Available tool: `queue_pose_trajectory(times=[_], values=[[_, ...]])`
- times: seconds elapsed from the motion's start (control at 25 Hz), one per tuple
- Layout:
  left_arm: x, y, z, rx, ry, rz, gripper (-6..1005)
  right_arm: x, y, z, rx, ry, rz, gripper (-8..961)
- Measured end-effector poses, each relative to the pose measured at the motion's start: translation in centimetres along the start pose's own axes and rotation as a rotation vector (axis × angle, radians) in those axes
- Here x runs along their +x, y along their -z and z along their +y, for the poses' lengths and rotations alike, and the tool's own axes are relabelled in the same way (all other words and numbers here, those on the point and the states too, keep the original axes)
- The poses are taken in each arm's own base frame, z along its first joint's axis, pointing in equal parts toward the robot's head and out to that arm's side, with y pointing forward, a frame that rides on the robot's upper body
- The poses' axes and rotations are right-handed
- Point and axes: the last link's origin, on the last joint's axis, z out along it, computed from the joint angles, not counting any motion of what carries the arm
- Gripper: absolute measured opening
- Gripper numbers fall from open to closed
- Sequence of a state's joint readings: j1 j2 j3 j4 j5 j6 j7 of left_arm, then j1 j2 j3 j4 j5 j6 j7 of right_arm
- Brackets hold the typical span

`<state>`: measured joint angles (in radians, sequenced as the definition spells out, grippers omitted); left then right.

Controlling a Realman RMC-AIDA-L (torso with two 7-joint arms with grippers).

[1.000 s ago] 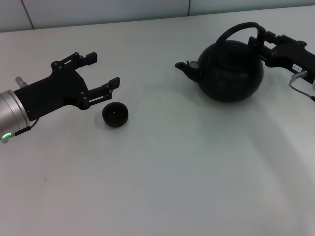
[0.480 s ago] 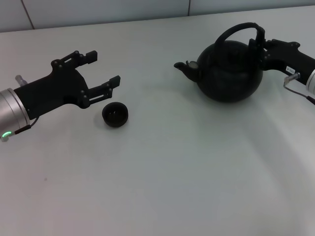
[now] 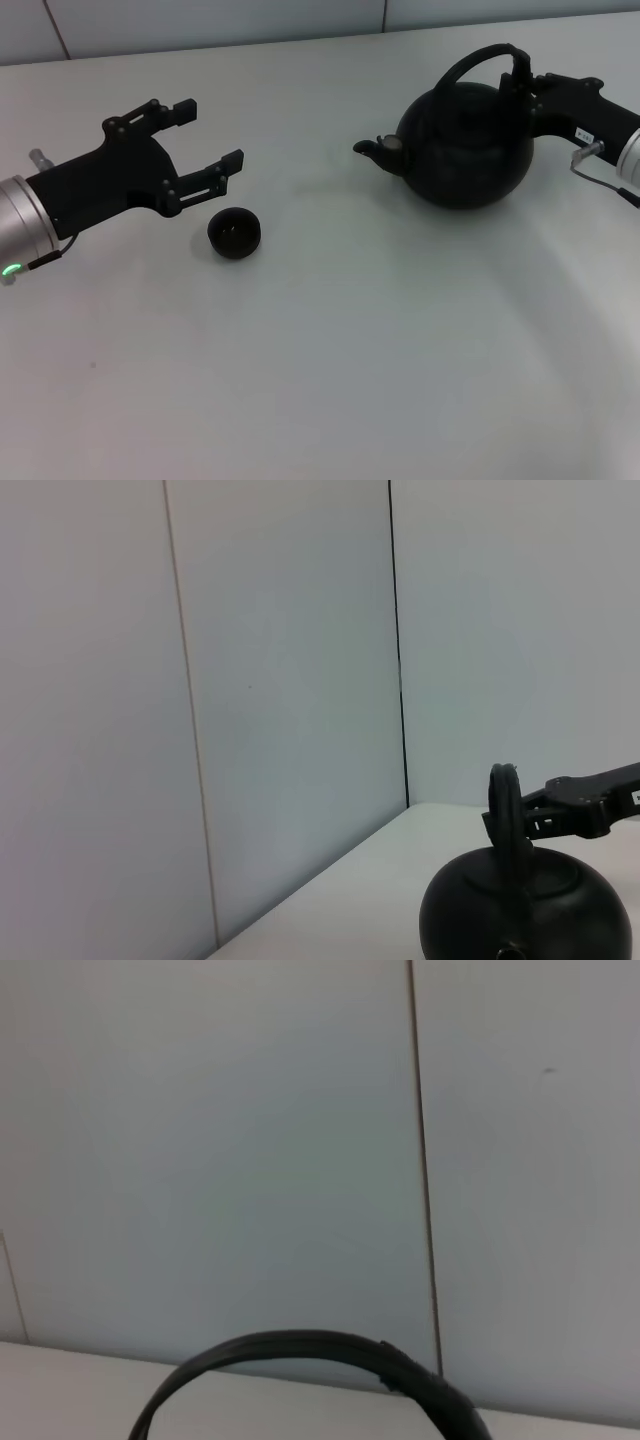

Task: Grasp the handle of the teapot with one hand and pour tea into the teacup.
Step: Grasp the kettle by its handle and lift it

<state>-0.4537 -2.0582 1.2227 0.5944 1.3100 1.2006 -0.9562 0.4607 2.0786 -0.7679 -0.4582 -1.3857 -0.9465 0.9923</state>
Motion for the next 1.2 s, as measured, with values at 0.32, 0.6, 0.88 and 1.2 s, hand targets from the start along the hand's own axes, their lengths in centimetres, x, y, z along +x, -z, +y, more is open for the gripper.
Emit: queue_pose_trajectory(times=[0.32,0.6,0.88,1.2], values=[[-0.1,0.2,-0.1,0.007,0.003,-0.002,808,-0.3,-0.5,0.1,-0.004,0.018,-0.002,117],[0.0,0.1,-0.4,0.016,0.0,-0.007,808,-0.3,-0.5,0.1,-0.001,0.015,0.0,117],[0.1,0.1,-0.5,0.017,-0.005,-0.008,808,-0.3,-0.5,0.3,-0.013,0.014,-0.007,117],[0.1,0.1,-0.4,0.008,-0.003,-0.003,808,-1.5,-1.1,1.1,-0.061,0.027,-0.046,117]])
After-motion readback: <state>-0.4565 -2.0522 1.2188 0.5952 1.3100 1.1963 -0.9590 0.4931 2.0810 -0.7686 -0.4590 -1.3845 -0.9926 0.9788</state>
